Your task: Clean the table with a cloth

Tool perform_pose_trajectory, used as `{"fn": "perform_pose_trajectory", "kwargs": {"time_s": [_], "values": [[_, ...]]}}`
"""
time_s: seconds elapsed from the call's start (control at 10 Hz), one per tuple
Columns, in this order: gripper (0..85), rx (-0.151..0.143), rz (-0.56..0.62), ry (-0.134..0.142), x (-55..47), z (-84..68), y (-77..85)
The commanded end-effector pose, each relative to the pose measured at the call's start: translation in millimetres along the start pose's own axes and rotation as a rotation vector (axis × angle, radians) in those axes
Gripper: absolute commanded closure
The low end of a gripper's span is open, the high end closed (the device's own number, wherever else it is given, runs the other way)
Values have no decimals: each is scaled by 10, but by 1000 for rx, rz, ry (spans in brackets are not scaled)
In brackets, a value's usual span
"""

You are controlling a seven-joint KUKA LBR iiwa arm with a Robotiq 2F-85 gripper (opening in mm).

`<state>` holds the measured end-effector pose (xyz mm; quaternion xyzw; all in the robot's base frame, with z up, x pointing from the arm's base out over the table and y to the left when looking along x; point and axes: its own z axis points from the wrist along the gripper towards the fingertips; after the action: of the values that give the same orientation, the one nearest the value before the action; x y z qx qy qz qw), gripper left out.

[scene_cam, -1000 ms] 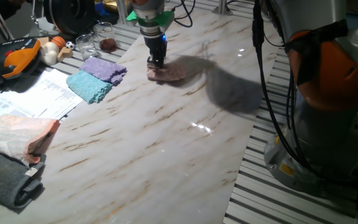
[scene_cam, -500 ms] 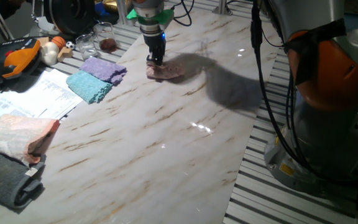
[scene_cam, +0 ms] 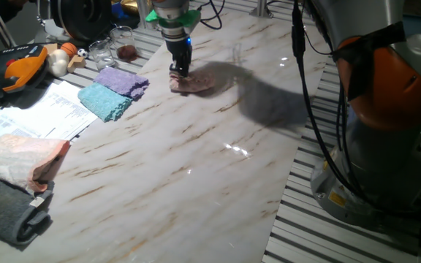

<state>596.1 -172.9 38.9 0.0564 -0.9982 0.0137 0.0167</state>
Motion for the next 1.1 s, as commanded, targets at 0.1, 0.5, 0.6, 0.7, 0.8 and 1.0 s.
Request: {"fn": "perform_pose_trajectory", "kwargs": {"time_s": [0.1,0.5,0.6,0.7,0.8,1.0], "values": [[850,-1,-8,-5,-26,34,-29],[850,-13,-27,2,188,41,-155],[850,-23,-32,14,246,10,-165],[850,-26,-36,24,297,-22,-150],[850,-25,-33,29,349,-44,-118],[850,-32,-27,33,428,-33,-51]]}}
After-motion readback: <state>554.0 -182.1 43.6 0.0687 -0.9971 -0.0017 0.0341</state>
